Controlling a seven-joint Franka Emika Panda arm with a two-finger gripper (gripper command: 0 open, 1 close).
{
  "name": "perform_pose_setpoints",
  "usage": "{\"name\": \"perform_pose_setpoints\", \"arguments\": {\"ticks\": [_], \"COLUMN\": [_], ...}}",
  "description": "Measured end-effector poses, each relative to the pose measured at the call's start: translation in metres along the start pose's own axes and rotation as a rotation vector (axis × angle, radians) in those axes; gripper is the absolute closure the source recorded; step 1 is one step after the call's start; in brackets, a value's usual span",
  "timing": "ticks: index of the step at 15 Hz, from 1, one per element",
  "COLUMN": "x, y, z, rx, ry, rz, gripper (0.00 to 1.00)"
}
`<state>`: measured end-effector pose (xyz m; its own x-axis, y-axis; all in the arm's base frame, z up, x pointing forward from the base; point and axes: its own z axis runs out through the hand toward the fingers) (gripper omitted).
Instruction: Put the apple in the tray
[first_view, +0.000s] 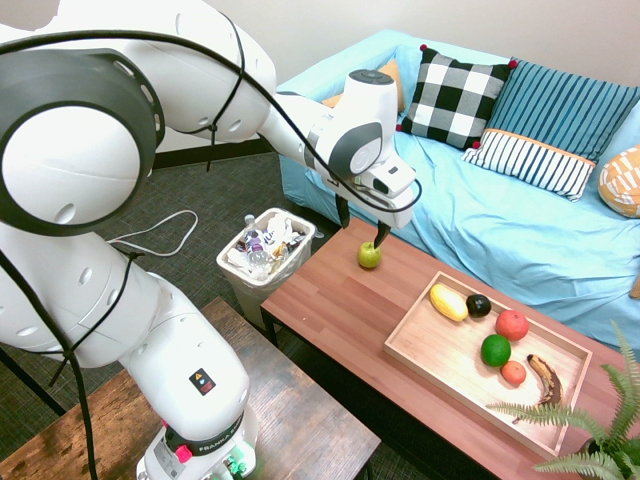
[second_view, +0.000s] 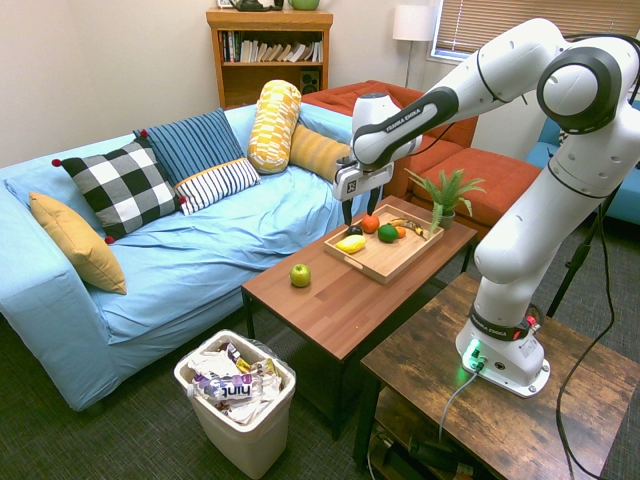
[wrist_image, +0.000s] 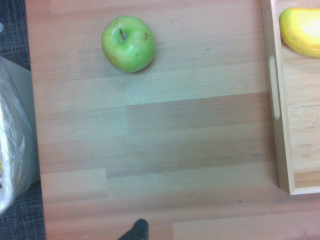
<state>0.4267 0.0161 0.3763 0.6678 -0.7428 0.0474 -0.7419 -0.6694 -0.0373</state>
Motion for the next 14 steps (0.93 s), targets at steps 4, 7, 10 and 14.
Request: {"name": "perform_pose_setpoints", "arguments": {"ticks": [4,7,10,14], "x": [-0.003,-0.024,-0.021,0.004], "y": [-0.008,-0.049,-0.09,-0.126], "z": [0.007,0.039,0.075,0.106], "rx": [0.009,0.033,0.016,-0.01], "ry": [0.0,0.01,0.033,0.058], "rz": [-0.002,0.026,0.092,0.187], "gripper": [0.0,0.0,0.0,0.0]}}
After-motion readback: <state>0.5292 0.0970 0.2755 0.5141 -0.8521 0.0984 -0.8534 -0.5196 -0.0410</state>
